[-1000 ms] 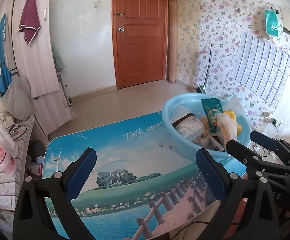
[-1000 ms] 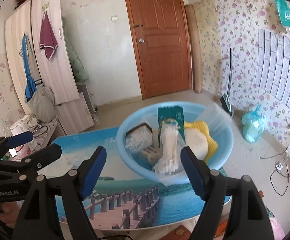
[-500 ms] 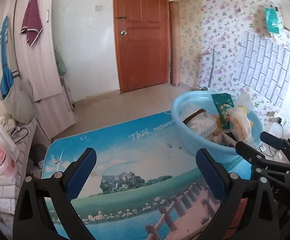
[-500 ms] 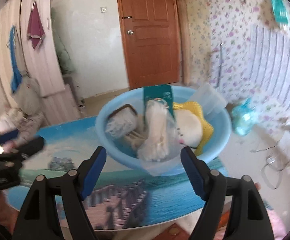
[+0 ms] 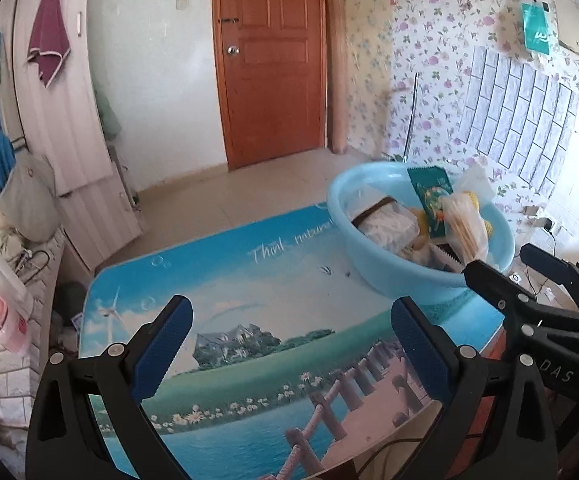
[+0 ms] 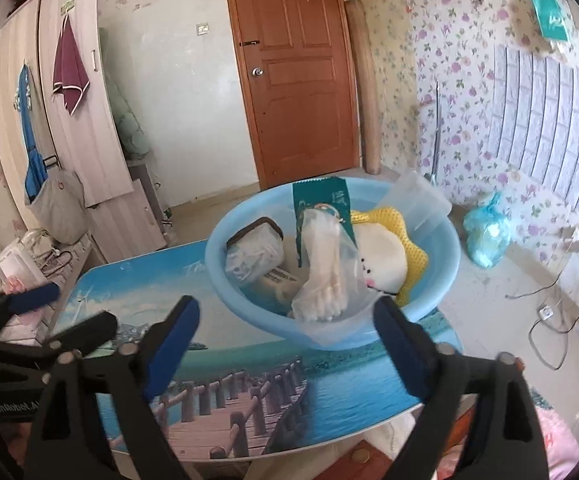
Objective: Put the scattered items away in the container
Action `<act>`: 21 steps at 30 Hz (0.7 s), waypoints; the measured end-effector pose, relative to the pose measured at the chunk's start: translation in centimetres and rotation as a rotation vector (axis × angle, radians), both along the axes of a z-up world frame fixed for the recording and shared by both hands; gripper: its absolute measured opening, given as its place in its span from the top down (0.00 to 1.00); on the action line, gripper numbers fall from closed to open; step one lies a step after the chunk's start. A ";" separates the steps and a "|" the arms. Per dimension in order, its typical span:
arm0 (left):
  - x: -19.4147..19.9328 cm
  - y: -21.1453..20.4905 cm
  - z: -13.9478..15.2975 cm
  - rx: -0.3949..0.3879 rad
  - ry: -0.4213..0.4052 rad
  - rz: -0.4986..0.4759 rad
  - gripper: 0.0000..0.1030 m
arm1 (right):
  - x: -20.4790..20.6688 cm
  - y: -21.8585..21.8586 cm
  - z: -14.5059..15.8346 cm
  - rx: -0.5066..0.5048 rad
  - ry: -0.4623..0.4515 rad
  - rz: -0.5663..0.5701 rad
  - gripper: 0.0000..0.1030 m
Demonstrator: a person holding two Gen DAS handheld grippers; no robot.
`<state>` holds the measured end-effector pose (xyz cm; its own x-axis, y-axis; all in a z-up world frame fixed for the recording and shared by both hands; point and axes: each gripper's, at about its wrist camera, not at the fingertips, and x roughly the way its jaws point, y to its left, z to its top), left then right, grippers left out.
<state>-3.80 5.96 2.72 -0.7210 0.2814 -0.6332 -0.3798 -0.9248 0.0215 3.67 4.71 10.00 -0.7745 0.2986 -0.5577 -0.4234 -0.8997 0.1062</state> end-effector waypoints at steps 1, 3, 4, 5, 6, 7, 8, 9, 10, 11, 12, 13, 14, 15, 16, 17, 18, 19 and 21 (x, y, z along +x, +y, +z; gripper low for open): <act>0.1 -0.1 0.2 -0.001 0.008 0.004 0.03 | 0.1 -0.1 0.1 0.007 0.003 0.000 0.11; 0.2 -0.1 0.4 -0.010 0.025 0.017 0.02 | 0.2 -0.4 0.2 0.007 0.010 0.006 0.11; 0.2 -0.1 0.4 -0.014 0.031 0.020 0.01 | 0.2 -0.5 0.4 0.010 0.012 0.007 0.10; 0.3 -0.2 0.5 -0.013 0.035 0.021 0.00 | 0.3 -0.6 0.5 0.018 0.016 0.004 0.09; 0.3 -0.3 0.6 -0.010 0.037 0.021 0.00 | 0.3 -0.7 0.5 0.024 0.019 0.002 0.08; 0.3 -0.3 0.6 -0.008 0.035 0.020 0.00 | 0.4 -0.7 0.7 0.029 0.022 -0.003 0.07; 0.2 -0.4 0.6 -0.004 0.032 0.018 0.00 | 0.5 -0.7 0.8 0.030 0.027 -0.005 0.07; 0.2 -0.3 0.6 -0.002 0.029 0.016 0.00 | 0.5 -0.7 0.8 0.031 0.028 -0.007 0.06; 0.2 -0.3 0.6 -0.002 0.026 0.015 0.00 | 0.5 -0.7 0.9 0.033 0.029 -0.011 0.06; 0.2 -0.3 0.6 -0.005 0.026 0.015 0.00 | 0.6 -0.8 0.9 0.035 0.029 -0.013 0.06; 0.3 -0.2 0.6 -0.007 0.027 0.014 0.00 | 0.6 -0.8 0.9 0.037 0.030 -0.016 0.04; 0.4 -0.2 0.5 -0.007 0.026 0.014 0.00 | 0.6 -0.7 0.9 0.036 0.032 -0.020 0.02; 0.4 -0.3 0.5 -0.006 0.024 0.014 0.00 | 0.7 -0.7 0.9 0.030 0.034 -0.021 0.00; 0.4 -0.3 0.5 -0.004 0.024 0.015 0.00 | 0.7 -0.6 0.9 0.019 0.030 -0.017 0.00; 0.4 -0.4 0.6 -0.004 0.023 0.014 0.00 | 0.6 -0.5 0.8 0.004 0.020 -0.015 0.00; 0.4 -0.4 0.6 -0.002 0.022 0.013 0.00 | 0.6 -0.5 0.7 -0.004 0.021 -0.013 0.00; 0.4 -0.4 0.6 0.001 0.020 0.013 0.00 | 0.6 -0.5 0.7 -0.003 0.022 -0.011 0.00; 0.4 -0.4 0.6 0.002 0.016 0.015 0.00 | 0.7 -0.6 0.7 0.001 0.024 -0.011 0.00; 0.3 -0.4 0.5 0.001 0.014 0.019 0.00 | 0.8 -0.6 0.7 0.004 0.023 -0.010 0.00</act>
